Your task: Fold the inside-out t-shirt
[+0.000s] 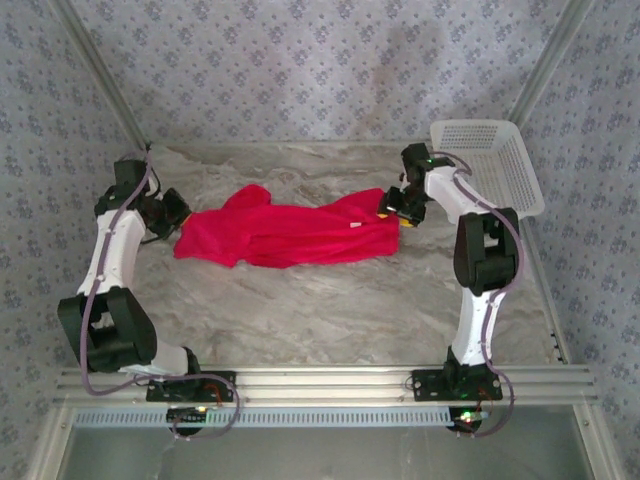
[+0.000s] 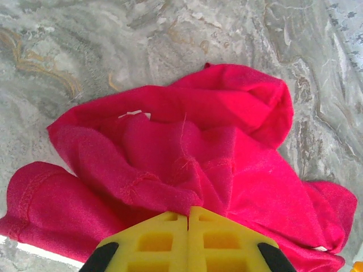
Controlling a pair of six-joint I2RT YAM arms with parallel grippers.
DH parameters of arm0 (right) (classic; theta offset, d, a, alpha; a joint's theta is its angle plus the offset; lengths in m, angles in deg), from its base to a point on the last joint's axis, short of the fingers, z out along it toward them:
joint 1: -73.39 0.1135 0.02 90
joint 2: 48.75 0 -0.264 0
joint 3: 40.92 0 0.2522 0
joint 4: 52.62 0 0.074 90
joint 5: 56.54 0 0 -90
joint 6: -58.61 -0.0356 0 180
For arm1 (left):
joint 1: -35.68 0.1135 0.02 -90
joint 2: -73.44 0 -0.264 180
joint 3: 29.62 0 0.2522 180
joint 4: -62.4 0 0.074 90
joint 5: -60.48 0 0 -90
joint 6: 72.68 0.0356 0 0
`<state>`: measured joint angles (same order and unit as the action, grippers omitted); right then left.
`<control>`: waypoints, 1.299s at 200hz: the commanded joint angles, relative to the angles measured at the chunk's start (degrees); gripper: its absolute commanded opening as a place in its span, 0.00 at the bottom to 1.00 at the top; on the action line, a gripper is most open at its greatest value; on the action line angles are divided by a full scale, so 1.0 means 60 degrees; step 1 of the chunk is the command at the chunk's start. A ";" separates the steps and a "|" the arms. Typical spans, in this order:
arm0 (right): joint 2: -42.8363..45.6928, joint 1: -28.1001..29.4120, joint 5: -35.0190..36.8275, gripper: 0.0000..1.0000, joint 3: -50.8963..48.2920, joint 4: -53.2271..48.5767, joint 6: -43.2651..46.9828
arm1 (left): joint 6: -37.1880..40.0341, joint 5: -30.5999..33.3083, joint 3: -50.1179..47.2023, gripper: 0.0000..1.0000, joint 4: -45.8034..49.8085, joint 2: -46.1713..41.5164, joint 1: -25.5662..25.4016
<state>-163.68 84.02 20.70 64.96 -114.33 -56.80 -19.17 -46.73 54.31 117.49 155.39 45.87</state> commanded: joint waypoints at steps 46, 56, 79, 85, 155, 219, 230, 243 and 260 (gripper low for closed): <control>-0.0575 0.0079 0.0413 0.63 -0.0095 0.0022 0.0065 | 0.0047 -0.0221 -0.0025 0.00 -0.0298 -0.0402 0.0068; -0.0618 0.0076 0.0400 0.63 -0.0118 0.0126 0.0054 | 0.0054 -0.0216 -0.0033 0.00 -0.0299 -0.0394 0.0062; -0.0693 0.0103 0.0303 0.52 -0.0074 0.0235 -0.0027 | 0.0039 -0.0244 -0.0030 0.00 -0.0310 -0.0375 0.0070; -0.0693 0.0127 0.0280 0.44 -0.0060 0.0248 -0.0027 | 0.0046 -0.0249 -0.0034 0.00 -0.0299 -0.0383 0.0067; 0.0245 0.0146 0.0385 0.00 0.0897 -0.0213 0.0045 | 0.0067 -0.0234 0.0426 0.00 -0.0086 -0.0335 0.0063; 0.1697 0.0055 0.0592 0.00 0.3371 -0.0506 -0.0334 | -0.0088 -0.0430 0.2895 0.00 0.0490 0.0024 0.0059; 0.1821 0.0038 0.0544 0.00 0.3898 -0.0416 -0.0335 | -0.0190 -0.0516 0.3552 0.00 0.0522 0.0216 0.0094; 0.1795 -0.0067 0.0569 0.00 0.4886 -0.0372 -0.0348 | -0.0547 -0.0786 0.4755 0.00 0.0575 0.0608 0.0194; 0.1493 -0.0311 0.0419 0.00 0.6629 -0.0477 -0.0552 | -0.0943 -0.1079 0.6758 0.00 0.0688 0.1300 0.0227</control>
<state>-153.96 84.17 23.15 93.79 -116.27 -58.11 -21.10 -49.77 81.02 121.31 159.08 46.38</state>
